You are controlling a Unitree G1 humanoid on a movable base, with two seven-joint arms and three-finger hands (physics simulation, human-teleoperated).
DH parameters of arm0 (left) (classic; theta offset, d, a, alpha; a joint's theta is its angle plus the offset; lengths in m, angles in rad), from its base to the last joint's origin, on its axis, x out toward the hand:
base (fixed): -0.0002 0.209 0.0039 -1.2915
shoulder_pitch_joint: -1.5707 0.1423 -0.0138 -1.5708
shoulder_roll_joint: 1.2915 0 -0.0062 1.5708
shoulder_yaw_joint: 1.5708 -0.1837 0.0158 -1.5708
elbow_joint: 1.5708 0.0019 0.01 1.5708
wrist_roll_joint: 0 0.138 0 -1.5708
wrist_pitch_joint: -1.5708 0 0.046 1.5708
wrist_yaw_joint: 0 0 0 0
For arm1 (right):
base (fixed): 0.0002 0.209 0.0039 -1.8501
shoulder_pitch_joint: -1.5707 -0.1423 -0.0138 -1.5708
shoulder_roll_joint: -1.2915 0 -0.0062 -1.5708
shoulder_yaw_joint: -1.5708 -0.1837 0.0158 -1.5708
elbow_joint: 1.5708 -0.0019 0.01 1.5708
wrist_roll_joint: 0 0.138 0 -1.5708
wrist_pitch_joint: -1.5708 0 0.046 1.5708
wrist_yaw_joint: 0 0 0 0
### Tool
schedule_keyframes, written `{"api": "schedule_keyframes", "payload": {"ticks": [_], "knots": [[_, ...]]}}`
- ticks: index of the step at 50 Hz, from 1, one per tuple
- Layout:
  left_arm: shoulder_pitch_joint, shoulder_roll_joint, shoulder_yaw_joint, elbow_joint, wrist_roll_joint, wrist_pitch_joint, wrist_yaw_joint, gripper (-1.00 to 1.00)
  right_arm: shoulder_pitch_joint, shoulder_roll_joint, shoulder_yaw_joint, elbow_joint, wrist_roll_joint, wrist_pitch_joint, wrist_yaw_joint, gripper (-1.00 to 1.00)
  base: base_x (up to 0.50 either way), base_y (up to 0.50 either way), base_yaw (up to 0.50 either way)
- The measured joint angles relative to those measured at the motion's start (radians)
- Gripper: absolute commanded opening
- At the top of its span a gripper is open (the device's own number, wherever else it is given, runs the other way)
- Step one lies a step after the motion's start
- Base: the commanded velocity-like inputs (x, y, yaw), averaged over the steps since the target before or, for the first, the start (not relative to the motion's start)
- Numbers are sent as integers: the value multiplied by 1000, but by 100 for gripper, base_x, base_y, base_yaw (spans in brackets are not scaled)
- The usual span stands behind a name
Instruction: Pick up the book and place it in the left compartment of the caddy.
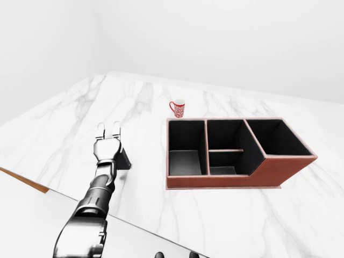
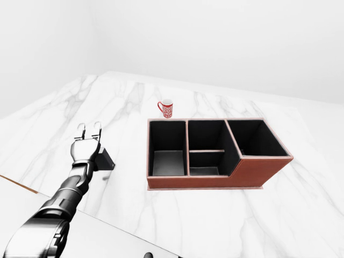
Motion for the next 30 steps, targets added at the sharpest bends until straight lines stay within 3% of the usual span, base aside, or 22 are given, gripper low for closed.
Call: {"api": "schedule_keyframes", "payload": {"ticks": [13, 30], "knots": [[-77, -3, -30, 152, -17, 0, 0, 100, -1, -1, 3, 3, -4, 0, 1, 100, 0, 0, 0], [-116, 3, -38, 232, -31, 0, 0, 100, -3, -3, 7, 13, -4, 0, 1, 100, 0, 0, 0]]}}
